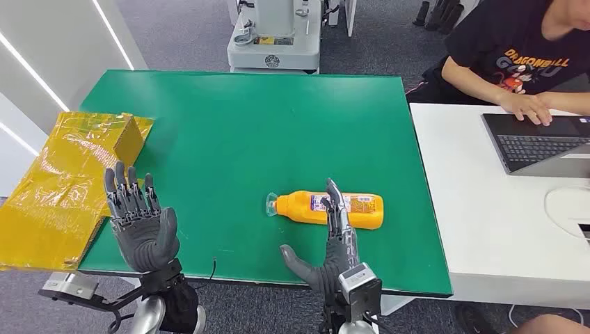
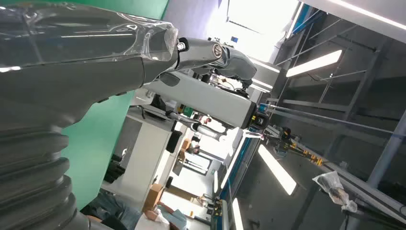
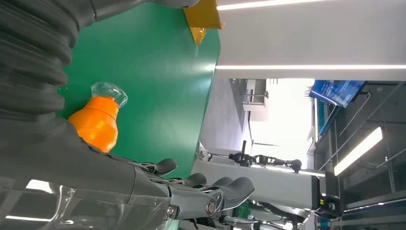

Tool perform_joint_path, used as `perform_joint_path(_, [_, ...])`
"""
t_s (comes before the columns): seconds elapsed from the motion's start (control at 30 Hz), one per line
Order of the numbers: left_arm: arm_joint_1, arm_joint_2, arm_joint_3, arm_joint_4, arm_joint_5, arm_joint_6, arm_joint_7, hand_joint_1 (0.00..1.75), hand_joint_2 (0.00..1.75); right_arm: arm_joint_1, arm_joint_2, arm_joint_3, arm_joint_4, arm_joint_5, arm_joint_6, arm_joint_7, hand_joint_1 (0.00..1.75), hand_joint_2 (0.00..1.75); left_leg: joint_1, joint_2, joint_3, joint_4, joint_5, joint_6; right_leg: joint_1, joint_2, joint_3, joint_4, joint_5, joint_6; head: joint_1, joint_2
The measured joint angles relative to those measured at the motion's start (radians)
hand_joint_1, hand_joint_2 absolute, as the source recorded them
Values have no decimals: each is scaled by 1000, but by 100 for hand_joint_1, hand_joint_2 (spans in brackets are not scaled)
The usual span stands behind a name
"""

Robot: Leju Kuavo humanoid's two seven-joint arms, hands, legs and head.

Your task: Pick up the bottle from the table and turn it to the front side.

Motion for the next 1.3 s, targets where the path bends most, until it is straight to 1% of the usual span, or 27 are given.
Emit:
perform_joint_path(0.13, [0,0,-3,0,-1,8,0,0,175,-5,0,0,0,3,3,2,0,175,0,0,0,0,0,0,0,0,0,0,0,0,0,0])
perform_joint_path(0.23, [-1,0,-4,0,2,8,0,0,175,-23,-3,0,1,68,-10,30,0,175,0,0,0,0,0,0,0,0,0,0,0,0,0,0])
perform_joint_path(0.3, [-1,0,-4,0,3,-1,0,0,175,-54,-12,0,3,161,-10,84,0,175,0,0,0,0,0,0,0,0,0,0,0,0,0,0])
perform_joint_path(0.37, [-1,0,-4,0,1,-19,0,0,175,-96,-24,-3,11,278,15,161,0,175,0,0,0,0,0,0,0,0,0,0,0,0,0,0])
perform_joint_path(0.5, [-1,0,-4,4,-3,-69,0,0,175,-211,-56,-25,58,587,143,349,0,175,0,0,0,0,1,0,0,0,0,0,1,0,0,0])
perform_joint_path(0.53, [-2,0,-4,7,-3,-80,0,0,175,-242,-67,-32,73,647,175,378,0,175,0,0,0,1,1,0,0,0,0,0,1,0,0,0])
perform_joint_path(0.6, [-6,0,-4,13,0,-93,0,0,175,-304,-86,-45,102,705,227,401,0,175,0,0,0,1,1,0,0,0,1,0,1,0,0,0])
perform_joint_path(0.83, [-30,0,-4,37,21,-109,0,0,175,-537,-143,-47,237,755,461,450,0,175,0,0,0,2,1,0,0,0,0,0,2,0,0,0])
perform_joint_path(1.0, [-34,2,-13,45,35,-115,0,0,175,-676,-196,-1,346,744,658,452,0,175,0,0,0,2,1,0,0,0,0,0,1,0,0,0])
perform_joint_path(1.1, [-36,3,-19,51,38,-115,0,0,175,-731,-223,29,395,733,705,446,0,175,0,0,0,2,1,1,0,0,0,0,1,0,0,0])
perform_joint_path(1.17, [-37,3,-23,54,41,-115,0,0,175,-762,-235,55,424,719,753,441,0,175,0,0,0,2,1,1,0,0,0,0,1,0,0,0])
perform_joint_path(1.23, [-38,4,-28,58,44,-114,0,0,175,-794,-247,95,461,693,811,433,0,175,0,0,0,2,1,1,0,0,0,0,1,0,0,0])
perform_joint_path(1.3, [-40,6,-33,62,44,-111,0,0,175,-814,-254,136,505,660,840,430,0,175,0,-1,0,2,1,1,0,0,0,0,1,0,0,0])
